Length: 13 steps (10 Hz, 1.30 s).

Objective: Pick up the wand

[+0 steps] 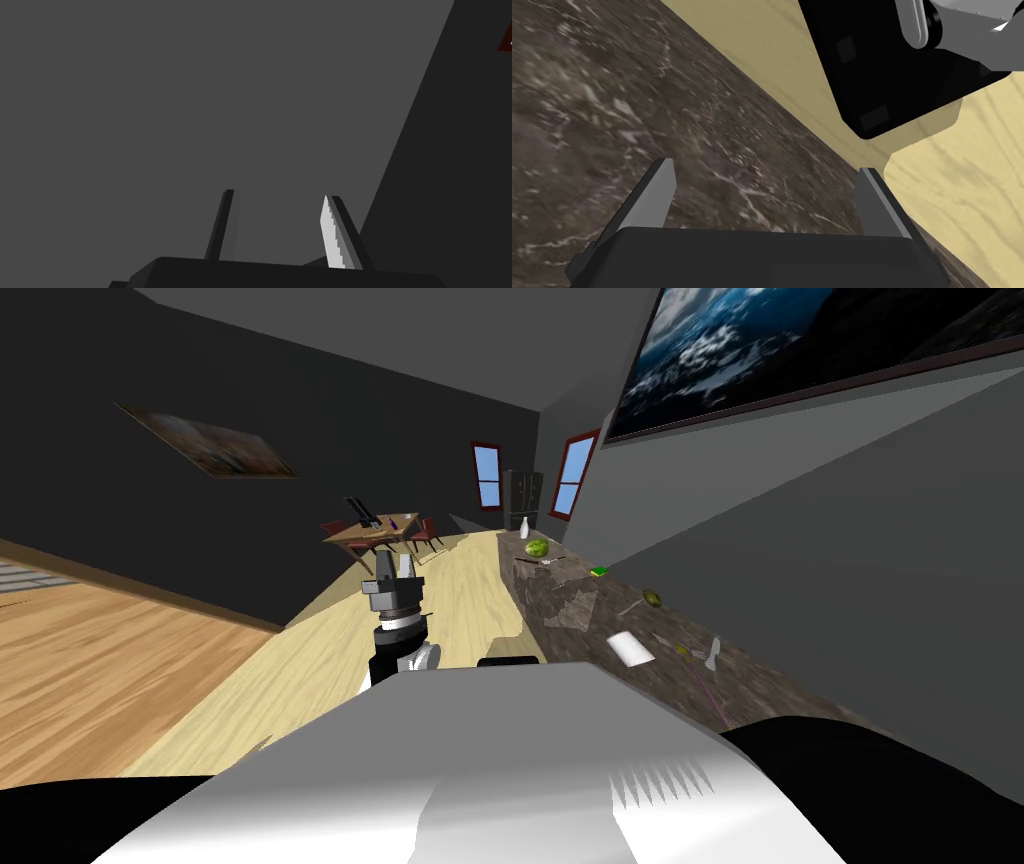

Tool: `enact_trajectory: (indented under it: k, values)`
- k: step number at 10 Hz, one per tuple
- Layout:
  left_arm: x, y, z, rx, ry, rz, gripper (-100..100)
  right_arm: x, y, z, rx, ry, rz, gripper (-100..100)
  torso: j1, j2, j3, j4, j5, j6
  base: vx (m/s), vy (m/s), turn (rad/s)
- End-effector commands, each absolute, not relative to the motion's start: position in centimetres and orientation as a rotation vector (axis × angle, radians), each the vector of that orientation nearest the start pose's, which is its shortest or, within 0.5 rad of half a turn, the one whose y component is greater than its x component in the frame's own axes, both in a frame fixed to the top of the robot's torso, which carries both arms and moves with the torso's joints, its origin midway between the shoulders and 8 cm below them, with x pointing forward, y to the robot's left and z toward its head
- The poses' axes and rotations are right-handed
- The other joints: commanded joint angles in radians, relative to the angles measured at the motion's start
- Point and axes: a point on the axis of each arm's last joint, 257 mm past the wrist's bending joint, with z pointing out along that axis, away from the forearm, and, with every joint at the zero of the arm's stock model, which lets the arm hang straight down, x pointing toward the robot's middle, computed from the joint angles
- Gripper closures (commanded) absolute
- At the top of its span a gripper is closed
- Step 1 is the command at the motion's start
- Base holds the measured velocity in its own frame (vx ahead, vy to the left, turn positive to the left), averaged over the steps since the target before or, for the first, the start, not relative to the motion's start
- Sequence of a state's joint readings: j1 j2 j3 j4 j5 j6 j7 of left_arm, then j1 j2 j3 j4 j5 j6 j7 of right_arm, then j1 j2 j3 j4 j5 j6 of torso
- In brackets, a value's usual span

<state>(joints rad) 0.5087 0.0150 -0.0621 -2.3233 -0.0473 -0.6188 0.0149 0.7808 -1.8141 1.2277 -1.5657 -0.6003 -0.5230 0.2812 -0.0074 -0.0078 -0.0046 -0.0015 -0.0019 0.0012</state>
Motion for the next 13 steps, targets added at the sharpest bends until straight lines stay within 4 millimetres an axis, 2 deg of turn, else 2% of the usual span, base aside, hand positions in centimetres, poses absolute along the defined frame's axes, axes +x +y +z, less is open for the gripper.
enact_trajectory:
  k: [1, 4, 5, 6, 7, 8, 11, 12, 13]
  values:
    - [31.6, 24.7, 6.0, -0.506, 0.541, -1.382, 0, -16.1, -55.9, -33.4, 0.783, 3.154, 0.139, -100, 0.0, 0.0, 0.0, 0.0, 0.0, 0.0, 0.105, -0.116, 0.109]
    - [31.6, 24.7, 6.0, -0.506, 0.541, -1.382, 0, -14.6, -59.2, -32.7, 0.751, 3.13, 0.039, -100, -0.003, -0.001, 0.0, 0.0, -0.001, -0.001, 0.132, -0.167, 0.189]
    - [31.6, 24.7, 6.0, -0.506, 0.542, -1.382, 0, -13.8, -59.9, -32.8, 0.741, 3.113, 0.024, -100, -0.004, -0.001, -0.001, 0.0, -0.001, 0.0, 0.142, -0.164, 0.096]
    - [31.6, 24.7, 6.0, -0.506, 0.542, -1.382, 0, -14.4, -59.6, -32.7, 0.748, 3.123, 0.034, -100, -0.003, -0.002, -0.001, 0.0, -0.001, 0.0, 0.061, -0.071, 0.031]
    - [31.6, 24.7, 6.0, -0.506, 0.541, -1.382, 0, -14.3, -59.7, -32.6, 0.745, 3.121, 0.032, 0, 0.003, 0.002, 0.001, 0.0, 0.0, 0.001, 0.012, -0.015, 0.002]
    - [31.6, 24.7, 6.0, -0.506, 0.541, -1.382, 0, -14.6, -59.6, -33.6, 0.745, 3.12, 0.033, -100, 0.007, 0.006, 0.003, 0.001, 0.001, 0.001, 0.011, -0.01, 0.013]
    - [31.6, 24.7, 6.0, -0.506, 0.541, -1.382, 0, -15.0, -59.3, -35.1, 0.747, 3.117, 0.032, -100, 0.009, 0.009, 0.005, 0.002, 0.002, 0.001, 0.007, -0.004, 0.007]
    - [31.6, 24.7, 6.0, -0.506, 0.541, -1.382, 0, -14.9, -59.2, -34.7, 0.747, 3.117, 0.034, -100, 0.009, 0.009, 0.005, 0.002, 0.002, 0.001, 0.0, 0.0, 0.0]
    - [31.6, 24.7, 6.0, -0.506, 0.541, -1.382, 0, -14.9, -59.2, -34.8, 0.746, 3.118, 0.032, 100, 0.01, 0.009, 0.005, 0.002, 0.002, 0.001, 0.0, 0.0, 0.0]
